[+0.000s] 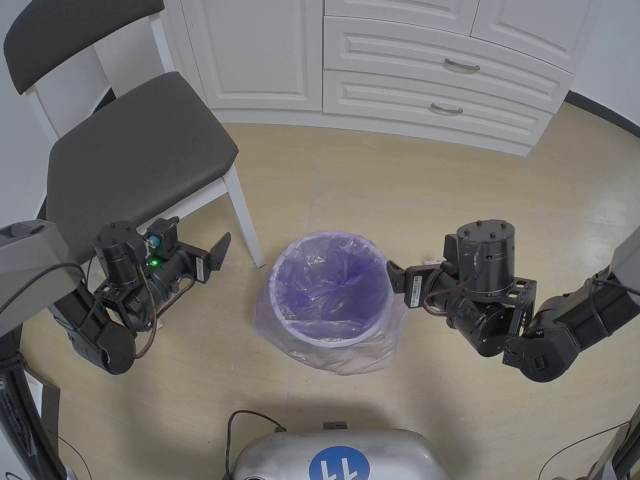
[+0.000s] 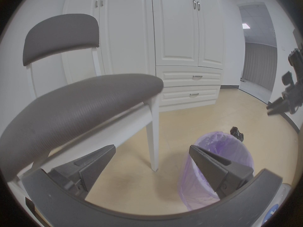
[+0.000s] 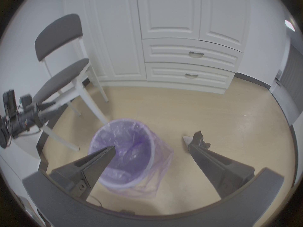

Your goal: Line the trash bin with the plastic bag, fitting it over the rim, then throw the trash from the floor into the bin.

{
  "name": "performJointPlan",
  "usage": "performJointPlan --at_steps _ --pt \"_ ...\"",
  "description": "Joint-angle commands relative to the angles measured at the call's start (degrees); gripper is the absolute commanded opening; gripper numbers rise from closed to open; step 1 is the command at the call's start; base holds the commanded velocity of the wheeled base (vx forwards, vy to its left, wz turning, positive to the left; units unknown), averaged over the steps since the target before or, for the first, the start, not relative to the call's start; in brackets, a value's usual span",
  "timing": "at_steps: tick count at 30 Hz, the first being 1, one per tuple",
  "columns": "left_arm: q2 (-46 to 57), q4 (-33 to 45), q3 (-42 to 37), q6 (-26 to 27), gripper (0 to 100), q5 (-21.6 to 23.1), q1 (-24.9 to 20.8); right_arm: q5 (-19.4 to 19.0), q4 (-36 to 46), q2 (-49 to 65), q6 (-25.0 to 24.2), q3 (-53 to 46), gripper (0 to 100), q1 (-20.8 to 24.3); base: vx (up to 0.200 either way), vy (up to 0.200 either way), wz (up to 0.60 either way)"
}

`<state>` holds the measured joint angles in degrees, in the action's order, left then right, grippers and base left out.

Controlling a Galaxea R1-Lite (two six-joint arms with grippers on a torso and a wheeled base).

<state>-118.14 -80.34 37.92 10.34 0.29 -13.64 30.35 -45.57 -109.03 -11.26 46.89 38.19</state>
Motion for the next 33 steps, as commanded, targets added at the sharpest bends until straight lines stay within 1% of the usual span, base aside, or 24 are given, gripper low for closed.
performJointPlan --at_steps 1,2,5,8,10,11,12,13,17,19,20,22,23,24,25,27,28,29,31,32,33 --pt "-11.32 -1.31 0.83 0.39 100 -0.47 -4.2 -1.09 -15.6 -9.36 4.76 -5.31 100 -7.17 0.0 0.0 0.0" --pt "-15.45 -1.67 2.94 0.56 100 -0.91 -4.38 -1.53 -20.09 -9.88 8.28 -5.49 100 -9.01 0.0 0.0 0.0" --pt "-19.15 -1.67 4.97 1.62 100 -2.75 -4.11 -2.93 -25.36 -10.06 11.35 -6.54 100 -11.47 0.0 0.0 0.0" --pt "-20.2 -1.14 5.58 2.14 100 -2.67 -3.76 -3.64 -25.97 -9.88 11.88 -6.72 100 -12.7 0.0 0.0 0.0" --pt "-22.13 -0.96 6.37 2.14 100 -2.67 -3.41 -4.51 -25.62 -10.15 12.14 -5.84 100 -14.55 0.0 0.0 0.0" --pt "-22.13 -0.96 6.37 2.14 100 -2.67 -3.41 -4.51 -25.62 -10.15 12.14 -5.84 100 -14.55 0.0 0.0 0.0" --pt "-23.98 -0.87 7.43 2.14 100 -2.58 -3.41 -5.48 -25.45 -11.11 12.14 -4.52 100 -15.69 0.0 0.0 0.0" --pt "-23.98 -0.87 7.43 2.14 100 -2.58 -3.41 -5.48 -25.45 -11.11 12.14 -4.52 100 -15.69 0.0 0.0 0.0" --pt "-28.2 -0.26 10.06 2.14 100 -2.23 -3.41 -6.54 -24.92 -14.01 12.41 -0.3 100 -19.74 0.0 0.0 0.0" --pt "-29.25 0.71 11.82 2.14 100 -2.23 -3.41 -6.98 -24.22 -14.63 12.41 0.66 100 -20.61 0.0 0.0 0.0" --pt "-31.01 3.87 15.6 2.23 100 -2.23 -3.41 -7.94 -23.16 -15.33 12.41 1.81 100 -22.02 0.0 0.0 0.0" --pt "-32.15 8.35 20.17 2.23 100 -2.23 -2.97 -9.26 -22.37 -16.12 12.41 2.77 100 -23.08 0.0 0.0 0.0" --pt "-32.15 8.35 20.17 2.23 100 -2.23 -2.97 -9.26 -22.37 -16.12 12.41 2.77 100 -23.08 0.0 0.0 0.0" --pt "-33.12 14.07 26.41 2.14 100 -2.23 -2.18 -10.67 -22.02 -17.35 12.41 4.36 100 -24.57 0.0 0.0 0.0" --pt "-33.38 15.12 27.73 2.14 100 -2.23 -2.09 -10.84 -21.93 -17.62 12.32 4.53 100 -24.83 0.0 0.0 0.0" --pt "-35.23 20.48 34.58 2.14 100 -2.31 -1.39 -11.37 -21.93 -18.32 12.32 5.15 100 -25.54 0.0 0.0 0.0" --pt "-35.49 21.19 35.38 2.14 100 -2.31 -1.3 -12.07 -22.02 -18.94 12.41 5.5 100 -26.42 0.0 0.0 0.0" --pt "-37.16 24.88 39.77 2.23 100 -2.4 -1.04 -13.3 -22.02 -19.46 12.32 5.76 100 -27.21 0.0 0.0 0.0" --pt "-37.95 26.63 41.7 2.32 100 -2.4 -0.86 -14.27 -22.28 -19.73 12.23 5.67 100 -27.56 0.0 0.0 0.0" --pt "-38.92 28.48 43.64 2.32 100 -2.31 -0.68 -15.68 -22.46 -19.99 12.14 5.41 100 -27.91 0.0 0.0 0.0" --pt "-39.01 28.57 43.81 2.32 100 -2.23 -0.68 -15.76 -22.46 -20.08 12.14 5.32 100 -27.91 0.0 0.0 0.0"
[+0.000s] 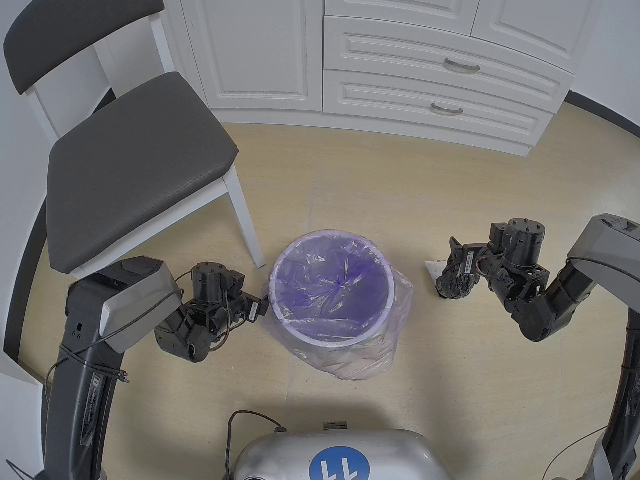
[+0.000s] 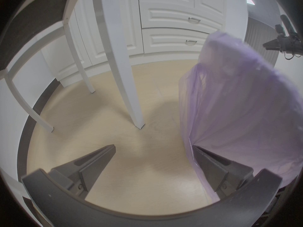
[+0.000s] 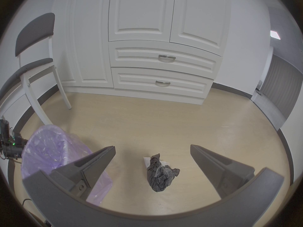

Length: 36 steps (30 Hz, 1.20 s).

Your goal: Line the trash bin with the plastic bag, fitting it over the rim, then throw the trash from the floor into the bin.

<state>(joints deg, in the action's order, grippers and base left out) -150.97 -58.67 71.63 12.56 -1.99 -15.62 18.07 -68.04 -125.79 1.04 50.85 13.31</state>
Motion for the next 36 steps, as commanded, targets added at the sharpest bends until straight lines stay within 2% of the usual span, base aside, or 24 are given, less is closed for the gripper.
performJointPlan --at_steps 1,9,14,15,18,21,22,24,26,31,33,34,36 --pt "-7.15 7.78 11.25 0.1 100 0.23 1.47 -4.36 -0.17 -3.49 -0.16 1.36 100 -3.2 0.0 0.0 0.0" --pt "-8.82 7.52 13.53 -0.52 100 0.93 1.55 -4.44 0.1 -6.48 -0.16 3.12 100 -3.2 0.0 0.0 0.0" --pt "-5.13 5.06 10.11 -1.83 100 0.84 2.26 -4.44 -0.43 -5.6 -0.25 2.68 100 -3.2 0.0 0.0 0.0" --pt "-1.35 3.48 5.54 -2.8 100 0.93 2.08 -4.44 -0.43 -4.02 -0.25 2.33 100 -3.2 0.0 0.0 0.0" --pt "2.87 1.19 -0.44 -3.06 100 0.93 1.73 -4.44 -0.43 -2.61 -0.25 1.36 100 -3.12 0.0 0.0 0.0" --pt "8.59 -4.08 -10.55 -2.98 100 0.84 0.85 -4.44 -0.26 0.29 -0.16 -0.93 100 -3.2 0.0 0.0 0.0" --pt "8.59 -4.08 -10.55 -2.98 100 0.84 0.85 -4.44 -0.26 0.29 -0.16 -0.93 100 -3.2 0.0 0.0 0.0" --pt "12.8 -8.48 -19.42 -2.8 100 0.32 0.59 -4.44 0.1 3.19 0.19 -3.65 100 -3.12 0.0 0.0 0.0" --pt "14.65 -11.02 -23.91 -2.71 100 0.14 0.67 -4.44 0.1 4.95 0.72 -5.14 100 -3.12 0.0 0.0 0.0" --pt "20.45 -18.49 -35.95 -2.71 100 -0.12 1.38 -4.36 -0.43 10.92 4.76 -10.59 100 -3.2 0.0 0.0 0.0" --pt "21.59 -19.55 -37.88 -2.71 100 -0.65 1.38 -4.36 -0.52 11.98 5.47 -11.56 100 -3.2 0.0 0.0 0.0" --pt "24.23 -22.19 -42.36 -2.71 100 -1.53 1.29 -4.36 -0.52 14.88 7.14 -13.76 100 -3.2 0.0 0.0 0.0" --pt "26.16 -25.17 -46.23 -2.89 100 -1.53 1.03 -4.44 -0.52 17.34 8.28 -15.43 100 -3.2 0.0 0.0 0.0"
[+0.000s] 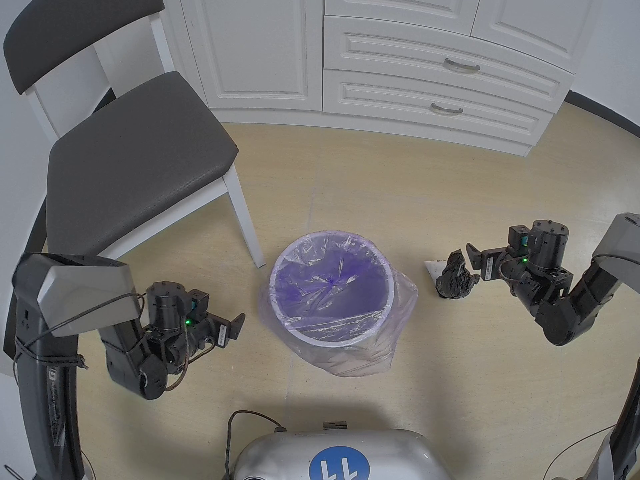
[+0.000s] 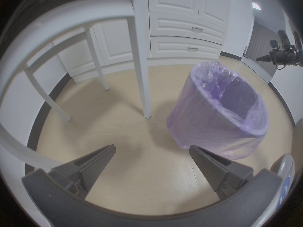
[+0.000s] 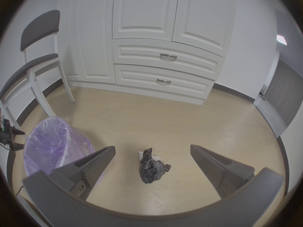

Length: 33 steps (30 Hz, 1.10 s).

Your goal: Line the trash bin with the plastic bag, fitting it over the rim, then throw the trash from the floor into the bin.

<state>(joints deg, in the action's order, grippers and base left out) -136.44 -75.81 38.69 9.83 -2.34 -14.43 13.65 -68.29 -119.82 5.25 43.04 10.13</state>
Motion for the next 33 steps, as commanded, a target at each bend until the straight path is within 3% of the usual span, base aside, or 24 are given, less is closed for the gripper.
performJointPlan --at_steps 1,6,12,17,21,23,27,30,31,33 --pt "12.42 -10.06 -15.49 -0.33 100 -1.09 -0.33 -0.03 -0.35 12.59 4.41 -8.59 100 -0.02 0.0 0.0 0.0" --pt "17.52 -12.17 -24.37 -0.95 100 -1.09 -2.18 -0.56 -0.61 16.37 6.7 -11.67 100 0.15 0.0 0.0 0.0" --pt "27.28 -12.08 -27.36 -3.94 100 -1.7 -5.25 0.06 -3.78 17.96 8.19 -13.69 100 0.06 0.0 0.0 0.0" --pt "38.44 -12.08 -35.44 -4.29 100 -3.72 -11.58 0.06 -10.63 26.39 18.74 -21.69 100 -0.73 0.0 0.0 0.0" --pt "45.03 -11.9 -38.69 -4.29 100 -3.9 -15.01 -3.19 -13.53 29.12 19.88 -25.03 100 -0.73 0.0 0.0 0.0" --pt "46.61 -11.99 -38.69 -4.64 100 -4.25 -15.8 -3.63 -13.1 29.56 19.79 -25.03 100 -0.99 0.0 0.0 0.0" --pt "50.22 -11.99 -38.69 -8.6 100 -6.1 -15.62 -3.81 -3.87 27.8 17.77 -17.29 100 -8.28 0.0 0.0 0.0" --pt "50.22 -11.99 -38.69 -8.77 100 -6.18 -15.1 -4.25 5.27 28.68 12.68 -11.67 100 -9.87 0.0 0.0 0.0" --pt "50.57 -11.99 -38.69 -8.77 100 -6.27 -15.1 -5.04 10.28 30.7 8.81 -9.73 100 -9.87 0.0 0.0 0.0" --pt "51.53 -11.99 -38.69 -8.86 100 -6.27 -15.1 -8.91 17.4 35.09 3.97 -8.5 100 -10.22 0.0 0.0 0.0"
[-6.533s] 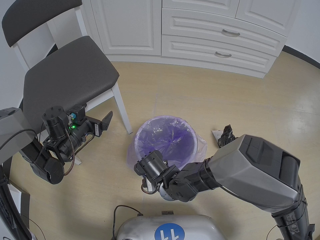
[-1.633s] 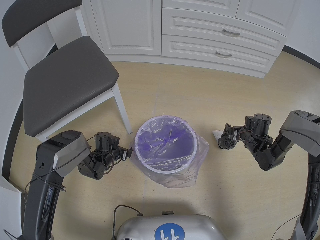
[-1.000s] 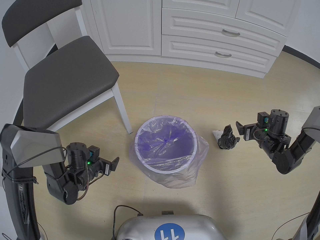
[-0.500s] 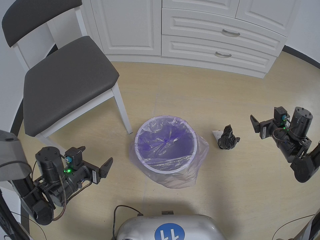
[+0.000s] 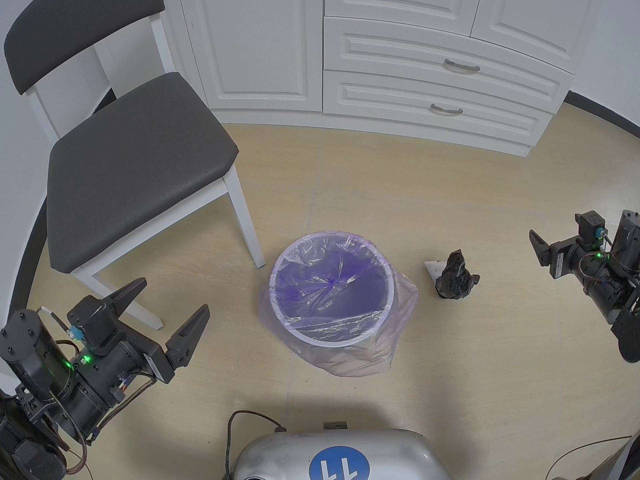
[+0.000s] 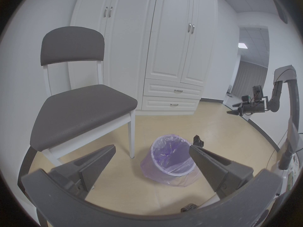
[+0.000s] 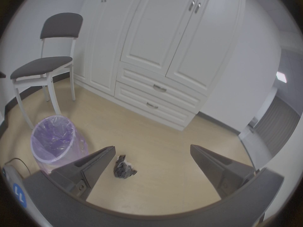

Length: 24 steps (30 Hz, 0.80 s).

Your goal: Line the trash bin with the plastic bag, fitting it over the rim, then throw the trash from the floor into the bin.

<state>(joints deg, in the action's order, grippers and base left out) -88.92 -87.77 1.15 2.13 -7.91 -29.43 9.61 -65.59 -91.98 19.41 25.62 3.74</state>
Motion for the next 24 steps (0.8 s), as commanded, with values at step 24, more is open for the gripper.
performJointPlan --at_steps 24 --pt "-1.08 -0.03 -1.15 7.1 100 -0.53 14.4 -21.74 43.17 23.25 -18.18 12.87 100 10.5 0.0 0.0 0.0"
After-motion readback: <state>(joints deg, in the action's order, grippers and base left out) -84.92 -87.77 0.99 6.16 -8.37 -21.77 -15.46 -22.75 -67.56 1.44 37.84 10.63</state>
